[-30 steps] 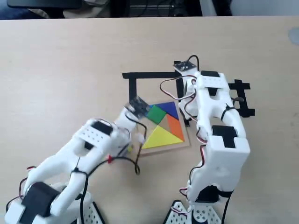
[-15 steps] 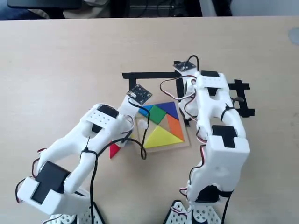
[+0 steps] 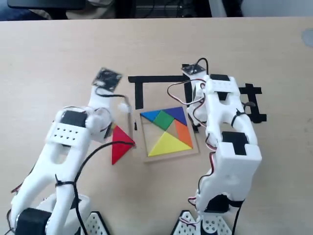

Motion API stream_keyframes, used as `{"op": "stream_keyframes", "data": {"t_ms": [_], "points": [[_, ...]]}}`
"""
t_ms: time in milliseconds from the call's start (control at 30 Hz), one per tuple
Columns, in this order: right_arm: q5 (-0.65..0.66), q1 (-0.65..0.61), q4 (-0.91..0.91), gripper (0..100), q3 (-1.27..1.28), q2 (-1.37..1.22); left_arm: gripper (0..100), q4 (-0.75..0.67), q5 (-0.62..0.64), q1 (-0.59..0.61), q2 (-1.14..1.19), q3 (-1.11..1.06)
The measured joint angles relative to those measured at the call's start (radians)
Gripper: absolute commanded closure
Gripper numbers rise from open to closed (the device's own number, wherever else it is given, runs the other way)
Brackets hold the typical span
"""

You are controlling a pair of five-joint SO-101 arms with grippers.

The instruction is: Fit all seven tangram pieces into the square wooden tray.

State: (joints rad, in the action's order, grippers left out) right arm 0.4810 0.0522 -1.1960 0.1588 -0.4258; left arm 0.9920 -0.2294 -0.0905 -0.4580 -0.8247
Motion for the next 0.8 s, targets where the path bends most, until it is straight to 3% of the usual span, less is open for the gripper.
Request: {"op": "stream_keyframes", "data": {"t_ms": [400,567,800], "points": [[0.0,0.0,0.0,98.8,0.0,0.0,97,-0.052,-0.133,0.071,0.299,-0.048],[0.0,0.0,0.0,98.8,0.0,0.0,97,-0.054,-0.157,-0.046,0.307,-0.064],[0.0,0.0,0.0,98.8,0.0,0.0,97,-0.153,-0.06,-0.157,0.31,-0.057]]}}
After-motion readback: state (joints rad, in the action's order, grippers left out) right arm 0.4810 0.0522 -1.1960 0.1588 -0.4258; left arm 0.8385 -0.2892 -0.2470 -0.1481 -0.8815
